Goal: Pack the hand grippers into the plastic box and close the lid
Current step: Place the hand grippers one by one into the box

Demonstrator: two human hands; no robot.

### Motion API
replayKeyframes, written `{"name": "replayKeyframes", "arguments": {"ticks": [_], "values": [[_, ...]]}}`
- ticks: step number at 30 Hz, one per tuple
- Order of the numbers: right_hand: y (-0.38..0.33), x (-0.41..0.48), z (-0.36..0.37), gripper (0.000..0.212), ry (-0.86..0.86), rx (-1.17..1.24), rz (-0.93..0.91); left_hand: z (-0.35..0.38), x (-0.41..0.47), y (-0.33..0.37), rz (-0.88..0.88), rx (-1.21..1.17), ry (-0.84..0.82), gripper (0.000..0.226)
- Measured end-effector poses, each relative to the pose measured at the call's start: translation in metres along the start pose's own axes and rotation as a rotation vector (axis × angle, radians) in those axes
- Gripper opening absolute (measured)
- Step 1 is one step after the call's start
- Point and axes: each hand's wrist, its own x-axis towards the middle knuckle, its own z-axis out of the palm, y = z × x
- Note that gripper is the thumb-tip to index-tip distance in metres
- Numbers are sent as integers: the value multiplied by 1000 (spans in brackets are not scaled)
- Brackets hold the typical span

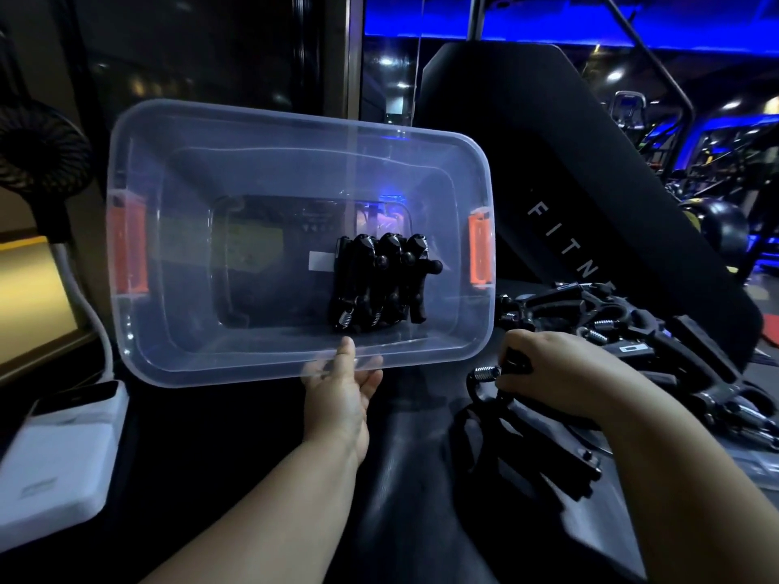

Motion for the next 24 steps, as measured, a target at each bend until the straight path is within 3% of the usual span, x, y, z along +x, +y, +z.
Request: {"name": "replayKeyframes", "arguments": {"ticks": [7,16,24], "values": [[-3,-6,-8,24,-28,83,-88,-16,2,6,29,229,161,33],[-10,-5,-11,24,0,218,-129,-27,-5,22,-45,291,217,33],[-39,5,-10,26,130,451,-177,-57,0,45,29,285,229,31]]}}
